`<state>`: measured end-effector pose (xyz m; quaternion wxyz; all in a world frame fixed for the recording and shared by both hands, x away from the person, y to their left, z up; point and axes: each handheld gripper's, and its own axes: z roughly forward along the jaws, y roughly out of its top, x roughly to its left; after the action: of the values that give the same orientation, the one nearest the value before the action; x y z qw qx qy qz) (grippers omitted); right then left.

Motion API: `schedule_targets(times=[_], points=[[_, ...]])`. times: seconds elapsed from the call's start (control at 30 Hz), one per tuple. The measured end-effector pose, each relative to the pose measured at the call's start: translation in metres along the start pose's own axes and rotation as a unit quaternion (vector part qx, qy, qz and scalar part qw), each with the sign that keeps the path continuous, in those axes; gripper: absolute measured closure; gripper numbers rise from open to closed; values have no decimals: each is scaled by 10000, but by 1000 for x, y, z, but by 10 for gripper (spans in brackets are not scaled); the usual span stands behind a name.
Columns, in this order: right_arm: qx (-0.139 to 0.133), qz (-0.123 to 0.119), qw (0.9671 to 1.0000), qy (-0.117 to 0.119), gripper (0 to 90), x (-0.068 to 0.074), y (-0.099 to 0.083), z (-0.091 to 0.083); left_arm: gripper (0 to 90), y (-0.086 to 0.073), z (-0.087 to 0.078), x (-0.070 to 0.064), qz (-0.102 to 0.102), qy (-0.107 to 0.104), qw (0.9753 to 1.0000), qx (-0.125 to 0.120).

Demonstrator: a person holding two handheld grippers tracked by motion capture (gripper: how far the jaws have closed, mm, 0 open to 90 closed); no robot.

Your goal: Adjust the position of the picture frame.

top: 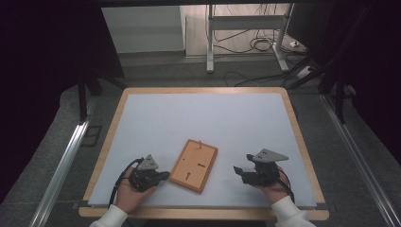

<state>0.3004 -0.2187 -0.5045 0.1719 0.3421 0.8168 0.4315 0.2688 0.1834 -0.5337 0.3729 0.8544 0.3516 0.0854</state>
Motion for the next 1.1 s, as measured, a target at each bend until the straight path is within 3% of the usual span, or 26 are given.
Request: schedule_targets(times=[0.37, 0.77, 1.1], points=[[19, 3, 10000, -1, 297, 0, 0, 1, 900, 0, 0, -2, -32, 39, 10000, 10], [69, -7, 10000, 19, 296, 0, 0, 2, 900, 3, 2, -8, 25, -126, 9999, 21], [110, 2, 9999, 37, 295, 0, -1, 4, 900, 9, 10, -22, 122, -281, 9995, 35]])
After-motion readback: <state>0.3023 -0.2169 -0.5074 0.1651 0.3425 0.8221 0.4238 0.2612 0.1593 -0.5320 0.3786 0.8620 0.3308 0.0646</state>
